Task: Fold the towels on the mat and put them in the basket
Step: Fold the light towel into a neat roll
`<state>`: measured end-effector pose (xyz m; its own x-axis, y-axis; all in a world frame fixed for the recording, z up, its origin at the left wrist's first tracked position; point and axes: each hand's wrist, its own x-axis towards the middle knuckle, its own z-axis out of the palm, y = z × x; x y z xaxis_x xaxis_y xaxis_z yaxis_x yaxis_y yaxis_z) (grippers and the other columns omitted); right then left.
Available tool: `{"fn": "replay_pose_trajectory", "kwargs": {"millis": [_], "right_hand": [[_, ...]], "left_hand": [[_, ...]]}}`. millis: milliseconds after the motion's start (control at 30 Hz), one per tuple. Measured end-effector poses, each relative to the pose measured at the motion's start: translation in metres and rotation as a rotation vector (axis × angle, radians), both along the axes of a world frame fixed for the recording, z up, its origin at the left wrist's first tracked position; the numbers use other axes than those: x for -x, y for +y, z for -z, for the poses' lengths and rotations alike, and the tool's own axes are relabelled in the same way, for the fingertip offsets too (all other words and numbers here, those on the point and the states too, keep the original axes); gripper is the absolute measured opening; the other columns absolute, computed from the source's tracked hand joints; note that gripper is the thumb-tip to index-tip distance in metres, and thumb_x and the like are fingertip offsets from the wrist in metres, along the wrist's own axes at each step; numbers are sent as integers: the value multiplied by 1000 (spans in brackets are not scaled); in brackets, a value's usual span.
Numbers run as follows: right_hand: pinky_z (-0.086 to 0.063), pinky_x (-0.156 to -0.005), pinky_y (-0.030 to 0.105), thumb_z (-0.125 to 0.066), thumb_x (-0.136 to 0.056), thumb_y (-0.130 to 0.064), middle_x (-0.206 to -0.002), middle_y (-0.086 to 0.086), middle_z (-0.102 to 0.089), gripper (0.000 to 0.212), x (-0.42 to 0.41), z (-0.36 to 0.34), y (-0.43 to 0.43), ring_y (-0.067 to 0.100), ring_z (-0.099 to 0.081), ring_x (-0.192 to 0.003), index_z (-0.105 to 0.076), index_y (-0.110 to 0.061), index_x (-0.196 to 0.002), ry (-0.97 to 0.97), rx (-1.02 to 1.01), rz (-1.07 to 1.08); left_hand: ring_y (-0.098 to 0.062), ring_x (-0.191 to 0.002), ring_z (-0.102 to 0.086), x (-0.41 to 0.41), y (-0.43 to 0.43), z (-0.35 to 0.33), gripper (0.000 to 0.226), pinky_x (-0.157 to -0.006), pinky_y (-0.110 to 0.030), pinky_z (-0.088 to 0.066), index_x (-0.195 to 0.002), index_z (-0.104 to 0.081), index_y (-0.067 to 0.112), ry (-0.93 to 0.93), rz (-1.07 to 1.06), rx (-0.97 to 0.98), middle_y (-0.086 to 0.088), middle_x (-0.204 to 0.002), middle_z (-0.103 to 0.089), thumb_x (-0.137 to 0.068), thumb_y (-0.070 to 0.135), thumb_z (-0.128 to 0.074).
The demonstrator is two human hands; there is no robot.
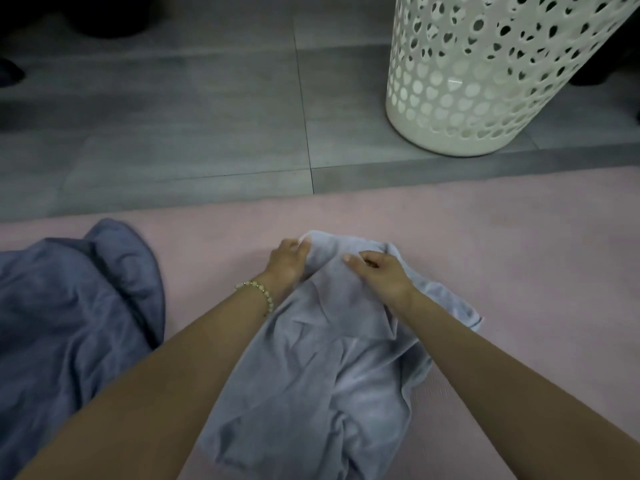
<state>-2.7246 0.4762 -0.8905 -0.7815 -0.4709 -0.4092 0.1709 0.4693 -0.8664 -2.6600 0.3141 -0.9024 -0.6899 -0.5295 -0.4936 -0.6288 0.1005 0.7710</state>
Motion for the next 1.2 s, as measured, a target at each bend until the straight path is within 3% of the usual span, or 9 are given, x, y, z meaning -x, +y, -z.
{"fn": "replay_pose_trajectory", "kwargs": {"millis": [67, 233, 400, 600, 733, 800, 933, 1067, 1200], "right_hand": [[-35, -57, 18, -62, -90, -30, -61, -1, -40, 34, 2, 3, -1, 10, -39, -61, -47, -16, -63, 1, 48, 20], [-34, -51, 12, -57, -93, -31, -55, -9, -36, 32, 3, 11, 1, 6, -36, -54, -47, -20, -65, -25, 60, 22], [-41, -66, 14, -58, -92, -32, -72, -6, -56, 18, -1, 2, 3, 5, -51, -68, -58, -19, -80, -88, 176, 77], [-46, -71, 11, -60, -91, -24, -79, -10, -67, 13, -14, -28, 15, 0, -60, -76, -68, -14, -88, -146, 325, 36], [-50, -70, 14, -62, -88, -17, -78, -4, -70, 13, -20, -63, 34, 4, -64, -76, -69, -6, -89, -167, 442, -31], [-52, -71, 17, -62, -86, -18, -79, 0, -71, 14, -19, -78, 43, 7, -65, -76, -69, -6, -89, -141, 471, -53], [-52, -73, 18, -62, -88, -15, -79, -1, -71, 10, -16, -88, 49, 7, -65, -77, -68, -7, -87, -84, 468, -67], [-49, -75, 19, -62, -89, -12, -79, 0, -69, 8, -18, -82, 48, 6, -62, -77, -68, -9, -84, 19, 415, -78], [-50, -77, 15, -62, -89, -8, -86, 7, -70, 10, -23, -85, 46, 7, -64, -81, -68, -1, -91, 94, 384, -147]], "left_hand": [[-39, -118, -51, -2, -5, 16, 81, -99, -41, -44, -132, -42, -8, -241, -65, -73, -27, -130, -52, -90, 61, -36], [-30, -98, -58, -2, -6, 25, 69, -76, -32, -47, -126, -49, -6, -268, -195, -212, -16, -117, -59, -92, 55, -43], [-23, -93, -67, 8, -6, 12, 62, -75, -32, -54, -113, -62, 2, -35, -286, -553, -6, -109, -68, -82, 55, -61], [-23, -80, -67, 13, 11, -29, 57, -61, -26, -50, -110, -66, 2, 116, -228, -498, -13, -97, -72, -80, 51, -65], [-15, -70, -69, 2, 28, -63, 36, -54, -18, -52, -113, -63, 3, 145, -39, -508, -11, -96, -71, -92, 31, -58], [-14, -75, -67, -7, 37, -72, 31, -59, -18, -54, -119, -59, 5, 160, 22, -499, -9, -102, -69, -96, 24, -51], [-27, -110, -60, -22, 47, -82, 36, -96, -34, -47, -126, -54, 1, 198, 68, -617, -17, -123, -62, -99, 22, -44], [-23, -99, -63, -28, 53, -92, 40, -90, -33, -49, -120, -61, 6, 195, 86, -707, -12, -110, -66, -98, 34, -40], [-30, -105, -64, -28, 58, -97, 42, -90, -39, -51, -121, -58, 5, 264, 120, -520, -17, -114, -66, -98, 37, -43]]}}
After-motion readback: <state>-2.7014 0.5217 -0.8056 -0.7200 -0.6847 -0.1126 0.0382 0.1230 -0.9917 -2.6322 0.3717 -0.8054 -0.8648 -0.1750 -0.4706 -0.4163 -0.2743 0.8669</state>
